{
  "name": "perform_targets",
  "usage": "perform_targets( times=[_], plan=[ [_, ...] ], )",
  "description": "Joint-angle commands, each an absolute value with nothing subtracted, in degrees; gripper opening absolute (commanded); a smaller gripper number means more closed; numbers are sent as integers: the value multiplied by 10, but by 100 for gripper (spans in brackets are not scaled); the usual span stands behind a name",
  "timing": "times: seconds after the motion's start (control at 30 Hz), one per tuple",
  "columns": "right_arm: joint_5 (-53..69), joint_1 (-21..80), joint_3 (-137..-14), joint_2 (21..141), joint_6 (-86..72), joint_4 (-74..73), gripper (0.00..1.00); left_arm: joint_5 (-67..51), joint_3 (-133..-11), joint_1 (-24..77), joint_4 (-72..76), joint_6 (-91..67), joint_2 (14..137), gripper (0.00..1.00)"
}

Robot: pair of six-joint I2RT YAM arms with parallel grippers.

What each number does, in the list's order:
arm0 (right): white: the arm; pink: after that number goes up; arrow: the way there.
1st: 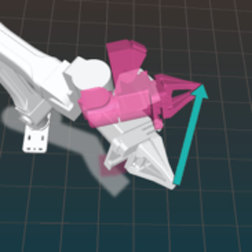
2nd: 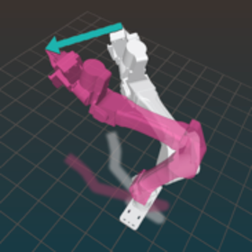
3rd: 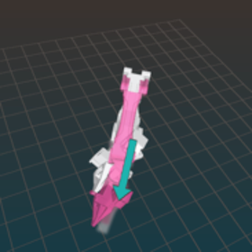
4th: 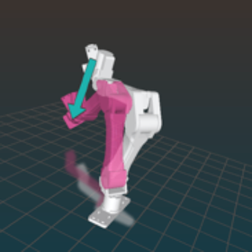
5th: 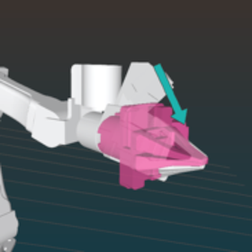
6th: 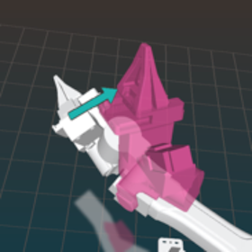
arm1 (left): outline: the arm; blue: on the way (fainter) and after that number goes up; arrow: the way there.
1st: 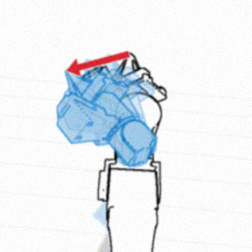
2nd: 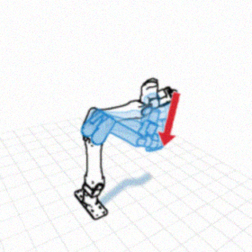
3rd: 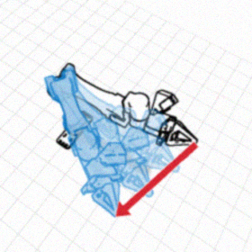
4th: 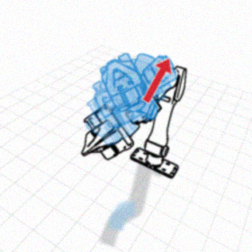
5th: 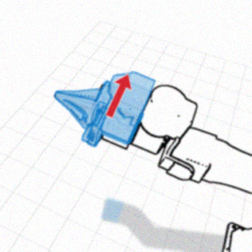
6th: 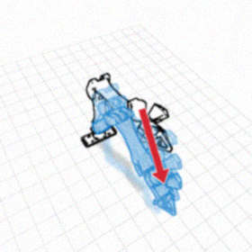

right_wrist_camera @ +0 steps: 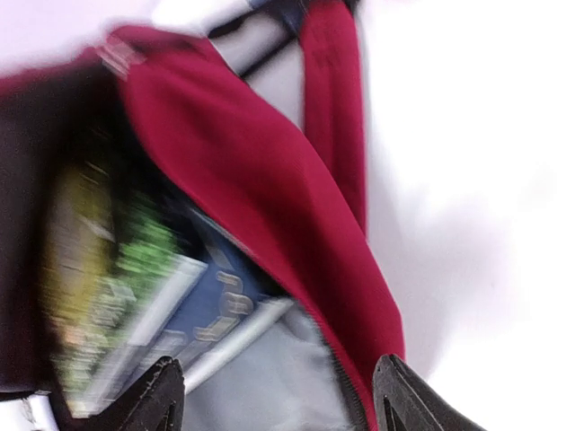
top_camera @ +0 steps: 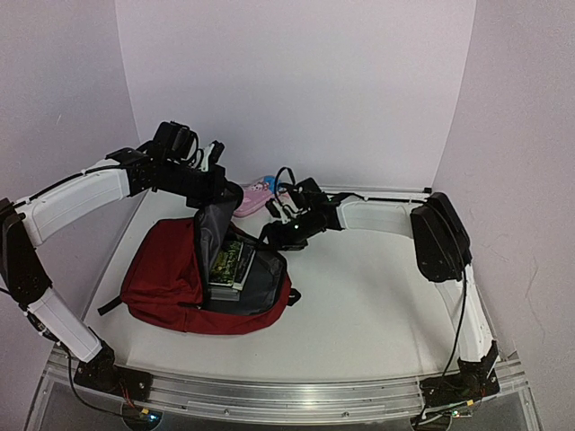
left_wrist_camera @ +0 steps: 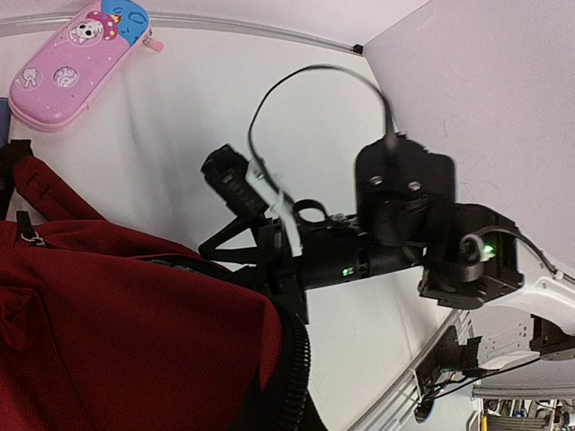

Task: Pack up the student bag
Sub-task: Place the book in the student bag, then adjust the student bag at the center of the board.

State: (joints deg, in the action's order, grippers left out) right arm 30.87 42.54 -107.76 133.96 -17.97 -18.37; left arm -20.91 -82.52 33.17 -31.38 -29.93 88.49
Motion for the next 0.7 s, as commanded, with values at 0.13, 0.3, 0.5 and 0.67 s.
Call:
perform_targets(
  times=[0.13,0.3,0.5,0.67],
  plan=[
    [289,424,-1095,1358,-128,-240,39,-228,-868,335,-253,-296,877,0],
    [298,389,-1037,1289,-131,-245,0,-231,-877,335,-250,-297,900,0],
    [322,305,-898,1151,-136,-244,0,-250,-898,335,-233,-306,942,0],
    [350,243,-741,1015,-140,-244,0,-296,-935,343,-200,-323,1002,0]
  ],
)
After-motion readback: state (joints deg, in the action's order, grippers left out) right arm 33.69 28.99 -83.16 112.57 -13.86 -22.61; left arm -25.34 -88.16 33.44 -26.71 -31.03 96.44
